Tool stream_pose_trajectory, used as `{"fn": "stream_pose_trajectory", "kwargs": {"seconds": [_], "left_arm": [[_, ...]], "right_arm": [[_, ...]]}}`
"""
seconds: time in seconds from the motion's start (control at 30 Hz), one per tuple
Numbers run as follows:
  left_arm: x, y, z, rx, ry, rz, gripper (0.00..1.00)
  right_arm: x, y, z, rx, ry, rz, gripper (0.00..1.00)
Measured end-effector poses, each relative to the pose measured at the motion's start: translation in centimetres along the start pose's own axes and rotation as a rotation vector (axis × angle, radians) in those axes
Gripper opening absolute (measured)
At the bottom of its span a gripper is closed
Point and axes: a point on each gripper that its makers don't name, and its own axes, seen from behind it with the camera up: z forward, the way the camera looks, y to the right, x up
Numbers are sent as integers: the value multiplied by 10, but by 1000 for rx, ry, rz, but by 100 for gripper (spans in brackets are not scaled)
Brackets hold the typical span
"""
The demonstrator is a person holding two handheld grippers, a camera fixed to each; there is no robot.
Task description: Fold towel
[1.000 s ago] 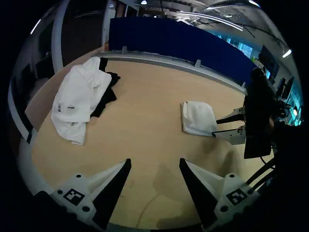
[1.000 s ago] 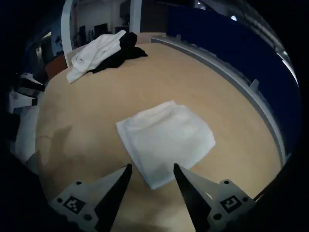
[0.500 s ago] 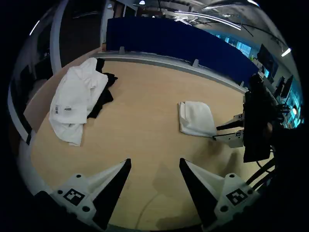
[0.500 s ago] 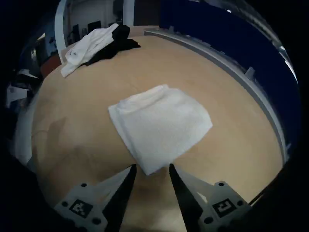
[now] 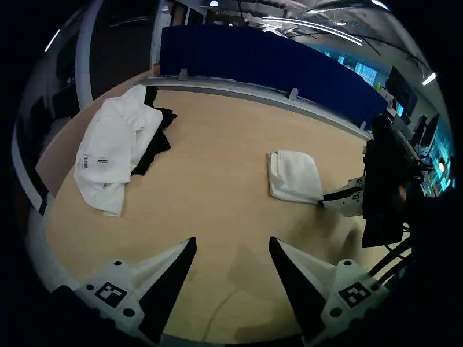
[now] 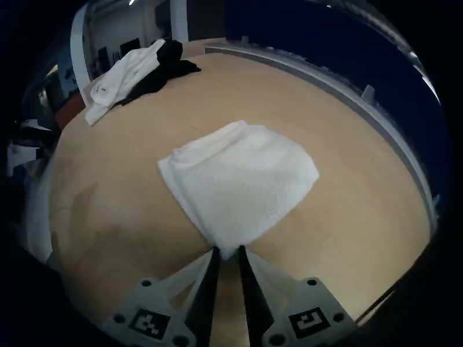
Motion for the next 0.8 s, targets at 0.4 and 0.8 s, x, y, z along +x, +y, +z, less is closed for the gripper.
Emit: {"fn": "stream_pose_trajectory", "kwargs": {"seconds": [0.4,0.8], "left_arm": [[3,5,-4,-11,8,6,93],[22,14,-8,-37,51,27,93]], "right_arm": [[15,8,-13,-29,43,-2,5],[100,29,-79,-44,211,-4,4]]}}
